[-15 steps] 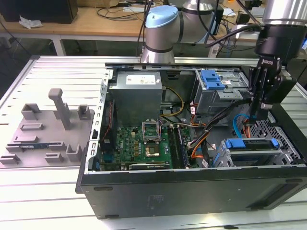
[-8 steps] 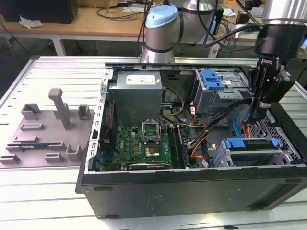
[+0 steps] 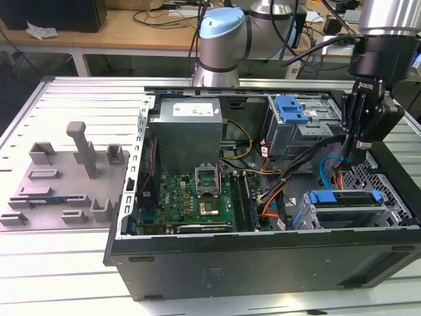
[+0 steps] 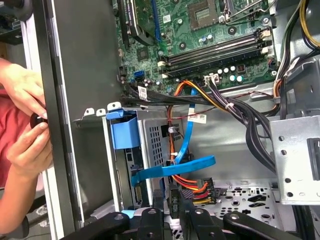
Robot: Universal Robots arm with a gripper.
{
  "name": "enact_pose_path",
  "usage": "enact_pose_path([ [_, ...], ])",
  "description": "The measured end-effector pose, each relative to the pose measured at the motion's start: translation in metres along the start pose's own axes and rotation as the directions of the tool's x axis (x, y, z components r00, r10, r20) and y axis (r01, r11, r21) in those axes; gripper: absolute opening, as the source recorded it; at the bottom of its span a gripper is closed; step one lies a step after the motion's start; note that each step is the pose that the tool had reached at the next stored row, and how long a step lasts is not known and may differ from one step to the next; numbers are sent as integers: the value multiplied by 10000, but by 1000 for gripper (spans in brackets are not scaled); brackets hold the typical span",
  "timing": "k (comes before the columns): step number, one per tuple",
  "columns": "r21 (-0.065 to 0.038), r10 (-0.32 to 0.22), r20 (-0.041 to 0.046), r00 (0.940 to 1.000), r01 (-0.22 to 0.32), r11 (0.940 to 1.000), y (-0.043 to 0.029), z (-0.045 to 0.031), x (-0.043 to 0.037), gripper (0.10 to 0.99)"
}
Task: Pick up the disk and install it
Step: 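Insert the first disk wire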
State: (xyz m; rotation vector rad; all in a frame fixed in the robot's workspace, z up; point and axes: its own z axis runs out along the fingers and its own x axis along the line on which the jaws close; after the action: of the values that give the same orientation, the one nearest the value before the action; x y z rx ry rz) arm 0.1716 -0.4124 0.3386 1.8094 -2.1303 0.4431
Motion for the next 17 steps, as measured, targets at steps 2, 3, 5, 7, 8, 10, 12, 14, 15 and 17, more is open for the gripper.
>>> enact_pose_path([
  [2,5,3,-4,10000,-3,10000,2,2,-8,263],
  [3,6,4,-8,10000,-4,10000,2,2,-11,263],
  [5,8,3,-12,10000,-3,10000,4,1,-20,263],
  [7,11,4,-33,10000,-4,10000,6,0,-30,180],
  [8,13,5,-48,10000,-5,10000,6,-1,-31,165],
  [10,15,5,-58,10000,-5,10000,6,-2,-33,165],
  [12,13,5,-53,10000,-5,10000,6,-1,-32,165],
  [14,5,3,5,10000,-3,10000,2,9,-9,165],
  [15,-11,-1,109,9999,1,10000,-4,21,26,165],
  [17,-34,-6,251,9997,6,10000,-11,28,73,165],
])
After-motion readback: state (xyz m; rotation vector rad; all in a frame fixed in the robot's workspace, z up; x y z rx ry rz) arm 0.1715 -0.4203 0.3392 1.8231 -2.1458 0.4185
